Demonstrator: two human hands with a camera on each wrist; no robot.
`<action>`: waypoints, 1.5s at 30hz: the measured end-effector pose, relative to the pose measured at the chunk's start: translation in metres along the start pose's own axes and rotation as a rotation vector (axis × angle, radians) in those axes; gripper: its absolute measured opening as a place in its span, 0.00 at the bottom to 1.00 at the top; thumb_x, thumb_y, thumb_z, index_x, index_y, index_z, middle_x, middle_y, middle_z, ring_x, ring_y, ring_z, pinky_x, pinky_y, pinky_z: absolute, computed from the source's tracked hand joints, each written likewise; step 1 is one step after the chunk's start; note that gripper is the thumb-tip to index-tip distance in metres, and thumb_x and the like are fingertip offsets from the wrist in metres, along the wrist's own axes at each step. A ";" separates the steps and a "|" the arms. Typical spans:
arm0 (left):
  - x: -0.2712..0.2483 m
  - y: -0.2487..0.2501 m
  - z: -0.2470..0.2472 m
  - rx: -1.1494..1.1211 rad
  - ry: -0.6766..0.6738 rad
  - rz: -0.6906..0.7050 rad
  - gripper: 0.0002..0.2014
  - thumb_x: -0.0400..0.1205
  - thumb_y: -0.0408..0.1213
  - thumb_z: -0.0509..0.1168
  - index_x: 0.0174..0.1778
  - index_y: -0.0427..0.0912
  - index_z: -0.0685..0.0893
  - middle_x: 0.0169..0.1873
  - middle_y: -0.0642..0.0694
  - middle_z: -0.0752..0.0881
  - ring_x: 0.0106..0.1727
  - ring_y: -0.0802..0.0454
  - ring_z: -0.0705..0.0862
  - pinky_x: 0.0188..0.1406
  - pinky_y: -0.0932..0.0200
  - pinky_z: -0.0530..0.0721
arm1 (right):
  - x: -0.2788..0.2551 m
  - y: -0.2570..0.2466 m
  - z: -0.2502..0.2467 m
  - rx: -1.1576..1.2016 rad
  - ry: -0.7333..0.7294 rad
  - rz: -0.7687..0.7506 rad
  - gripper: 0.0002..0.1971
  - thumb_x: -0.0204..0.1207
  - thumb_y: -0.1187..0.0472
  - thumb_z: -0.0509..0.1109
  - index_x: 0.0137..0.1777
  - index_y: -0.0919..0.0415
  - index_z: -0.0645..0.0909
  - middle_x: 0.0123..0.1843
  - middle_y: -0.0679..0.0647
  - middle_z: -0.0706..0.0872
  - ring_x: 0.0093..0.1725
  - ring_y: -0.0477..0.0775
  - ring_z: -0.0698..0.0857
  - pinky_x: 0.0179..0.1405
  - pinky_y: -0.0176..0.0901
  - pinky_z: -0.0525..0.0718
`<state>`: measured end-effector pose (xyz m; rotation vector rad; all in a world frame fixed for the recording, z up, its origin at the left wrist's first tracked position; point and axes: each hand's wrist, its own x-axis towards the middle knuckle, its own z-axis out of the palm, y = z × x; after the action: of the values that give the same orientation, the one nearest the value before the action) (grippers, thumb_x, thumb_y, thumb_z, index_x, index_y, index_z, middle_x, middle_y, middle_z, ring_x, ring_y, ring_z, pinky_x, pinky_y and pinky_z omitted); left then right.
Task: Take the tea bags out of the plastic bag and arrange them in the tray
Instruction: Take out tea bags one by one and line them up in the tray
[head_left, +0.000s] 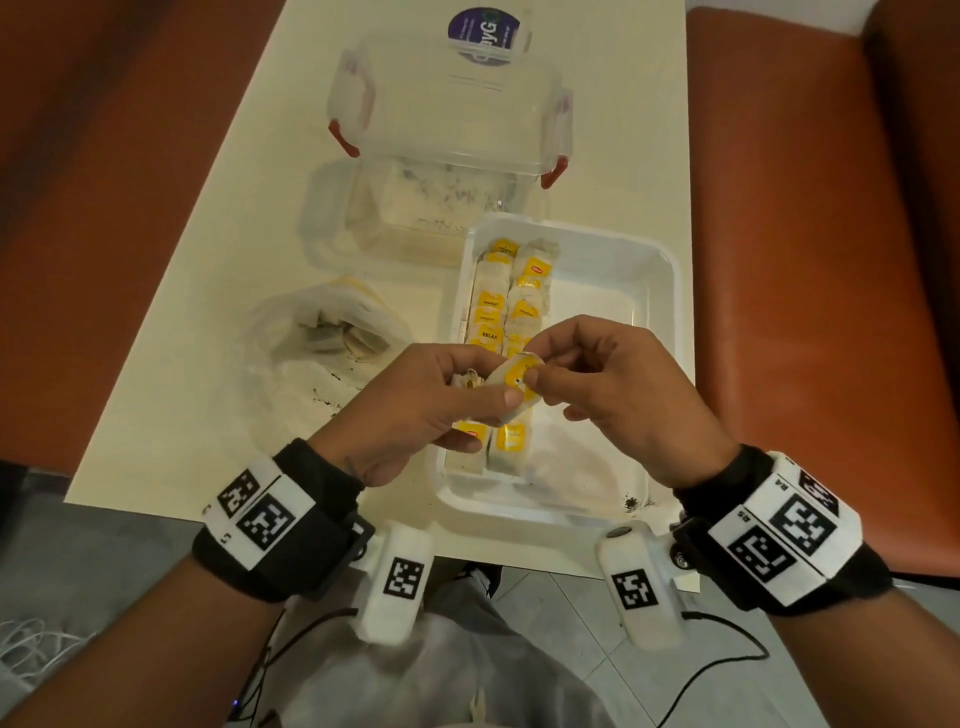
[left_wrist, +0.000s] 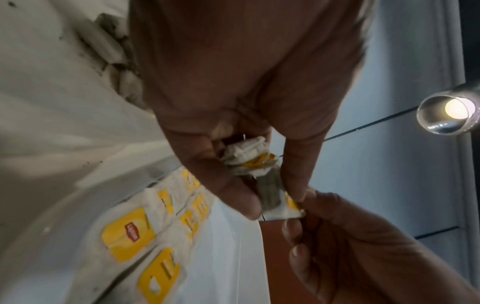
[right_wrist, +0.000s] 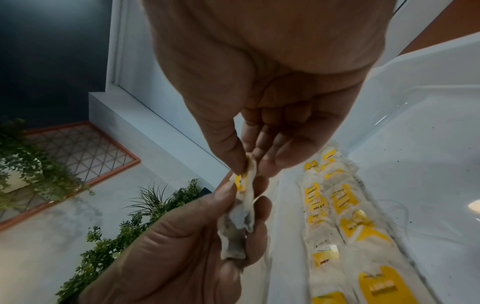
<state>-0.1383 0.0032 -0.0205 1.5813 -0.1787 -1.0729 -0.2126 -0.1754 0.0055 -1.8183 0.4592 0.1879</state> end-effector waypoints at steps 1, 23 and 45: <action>0.000 0.000 0.001 0.028 0.011 -0.003 0.09 0.78 0.40 0.75 0.53 0.45 0.90 0.40 0.48 0.93 0.42 0.57 0.90 0.34 0.62 0.85 | 0.000 0.000 -0.001 -0.003 0.004 -0.002 0.05 0.76 0.66 0.77 0.48 0.56 0.88 0.35 0.51 0.86 0.35 0.48 0.83 0.34 0.41 0.81; -0.001 -0.015 0.014 0.148 0.131 0.129 0.06 0.80 0.44 0.74 0.43 0.49 0.95 0.31 0.57 0.88 0.25 0.59 0.79 0.28 0.73 0.75 | 0.010 0.018 -0.006 -0.161 -0.063 -0.079 0.05 0.76 0.59 0.78 0.49 0.49 0.87 0.39 0.49 0.90 0.36 0.44 0.83 0.42 0.49 0.82; -0.028 -0.018 -0.026 0.041 0.287 0.061 0.07 0.79 0.48 0.71 0.49 0.53 0.91 0.43 0.50 0.92 0.35 0.58 0.86 0.28 0.62 0.79 | 0.013 0.046 0.028 -0.785 -0.431 0.092 0.07 0.76 0.55 0.73 0.47 0.41 0.79 0.41 0.39 0.82 0.46 0.49 0.83 0.45 0.42 0.79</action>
<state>-0.1433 0.0453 -0.0230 1.7357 -0.0543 -0.7890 -0.2166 -0.1622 -0.0483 -2.4247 0.1591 0.9047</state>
